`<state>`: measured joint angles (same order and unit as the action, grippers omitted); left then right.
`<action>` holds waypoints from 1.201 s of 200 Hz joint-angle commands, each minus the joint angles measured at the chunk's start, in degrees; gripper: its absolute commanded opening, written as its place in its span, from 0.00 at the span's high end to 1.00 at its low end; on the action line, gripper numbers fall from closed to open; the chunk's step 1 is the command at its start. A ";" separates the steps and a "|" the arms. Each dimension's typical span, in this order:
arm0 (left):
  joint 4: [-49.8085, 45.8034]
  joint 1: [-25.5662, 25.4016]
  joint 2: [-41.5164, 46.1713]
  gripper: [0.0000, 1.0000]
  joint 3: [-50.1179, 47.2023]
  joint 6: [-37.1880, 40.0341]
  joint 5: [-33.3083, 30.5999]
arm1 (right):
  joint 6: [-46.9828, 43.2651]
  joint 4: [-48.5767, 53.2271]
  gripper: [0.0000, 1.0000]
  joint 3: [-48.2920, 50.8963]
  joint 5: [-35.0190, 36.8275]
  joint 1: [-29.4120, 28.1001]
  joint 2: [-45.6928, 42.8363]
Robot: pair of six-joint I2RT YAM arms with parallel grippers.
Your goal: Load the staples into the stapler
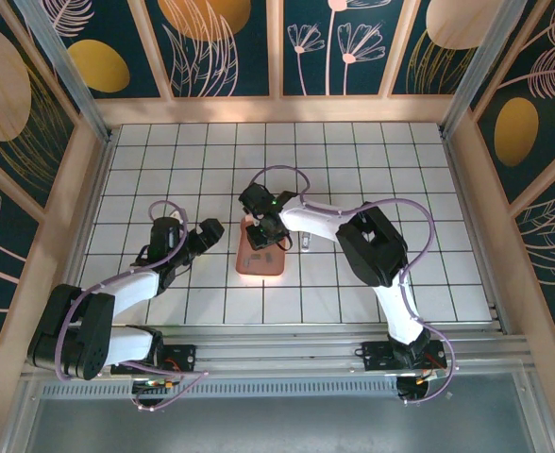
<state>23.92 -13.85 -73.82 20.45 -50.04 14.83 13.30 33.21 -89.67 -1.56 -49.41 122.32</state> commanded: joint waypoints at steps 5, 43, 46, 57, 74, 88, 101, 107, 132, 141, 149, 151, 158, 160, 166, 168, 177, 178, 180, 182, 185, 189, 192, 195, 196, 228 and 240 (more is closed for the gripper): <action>0.86 0.37 1.10 0.08 0.47 0.56 0.81 | -1.14 0.37 0.67 -0.95 1.06 -0.43 1.55; 0.44 0.40 1.42 0.08 0.45 0.89 0.65 | -1.46 0.67 0.71 -0.53 3.62 -0.80 2.70; 0.30 0.39 1.42 0.08 0.51 0.97 0.56 | -1.51 0.71 0.72 -0.47 3.98 -0.85 2.74; -0.25 0.34 1.57 0.08 0.66 1.23 0.29 | -1.66 0.87 0.74 -0.34 4.74 -1.02 2.75; -0.98 0.38 1.85 0.08 0.85 1.67 -0.12 | -1.58 1.12 0.78 -0.24 5.96 -1.28 2.52; -1.84 0.32 2.08 0.08 1.14 2.27 -0.58 | -1.45 1.02 0.79 -0.24 6.73 -1.64 2.12; -2.68 0.34 2.49 0.08 1.37 2.73 -1.15 | -1.16 0.53 0.82 -0.16 6.68 -2.13 1.48; -2.94 0.36 2.69 0.08 1.42 2.91 -1.37 | -1.02 0.17 0.82 -0.07 6.62 -2.27 0.99; -4.00 0.39 3.80 0.08 1.39 4.03 -1.66 | -0.25 -1.60 0.83 0.35 6.46 -2.80 -1.68; -4.06 0.40 4.40 0.08 1.37 4.86 -1.24 | 0.12 -2.07 0.83 0.37 6.61 -2.80 -3.03; -4.17 0.31 4.91 0.08 1.31 5.68 -1.04 | 0.57 -2.48 0.83 0.66 6.87 -2.82 -4.18; -4.15 0.33 5.07 0.08 1.27 5.95 -1.03 | 0.71 -2.66 0.83 0.75 6.91 -2.80 -4.65; -4.34 0.39 5.64 0.08 1.21 6.75 -1.08 | 1.20 -3.27 0.83 1.40 7.18 -2.83 -6.17; -4.39 0.31 5.80 0.08 1.25 6.92 -1.11 | 1.31 -3.42 0.83 1.60 7.23 -2.87 -6.58; -4.53 0.31 6.34 0.08 1.31 7.51 -1.23 | 1.79 -4.06 0.83 2.41 7.43 -2.82 -7.93; -4.57 0.33 6.48 0.08 1.30 7.70 -1.30 | 1.94 -4.15 0.83 2.68 7.55 -2.81 -8.40; -4.66 0.32 7.21 0.08 1.42 8.65 -1.16 | 2.96 -4.62 0.83 4.01 7.80 -2.65 -10.49; -4.67 0.31 7.29 0.08 1.43 8.82 -1.14 | 3.05 -4.64 0.83 4.17 7.85 -2.64 -10.77; -4.74 0.36 7.46 0.08 1.44 9.02 -1.04 | 3.25 -4.71 0.83 4.55 7.88 -2.63 -11.22; -4.73 0.32 7.57 0.08 1.44 9.27 -0.92 | 3.54 -4.75 0.83 4.89 7.93 -2.58 -11.78; -4.77 0.30 7.76 0.08 1.50 9.63 -0.67 | 3.89 -4.78 0.83 5.42 8.02 -2.54 -12.36; -4.82 0.34 8.03 0.08 1.52 10.08 -0.35 | 4.41 -4.82 0.84 6.25 8.15 -2.54 -13.33; -4.87 0.36 8.19 0.08 1.53 10.53 -0.12 | 4.76 -4.82 0.83 6.85 8.30 -2.49 -14.24; -4.98 0.31 8.37 0.08 1.53 10.97 0.05 | 5.19 -4.81 0.83 7.51 8.37 -2.42 -14.96; -5.01 0.26 8.40 0.08 1.53 11.08 0.12 | 5.31 -4.82 0.83 7.76 8.39 -2.35 -15.25; -5.19 0.31 9.70 0.08 1.70 16.67 2.52 | 10.68 -5.31 0.83 17.26 8.30 -0.77 -24.02; -5.42 0.30 10.14 0.08 1.92 18.48 3.55 | 13.02 -5.36 0.83 21.85 8.00 0.09 -27.53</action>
<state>19.38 -13.85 -65.04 20.67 -37.80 15.68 20.08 27.66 -74.78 5.10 -51.00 100.09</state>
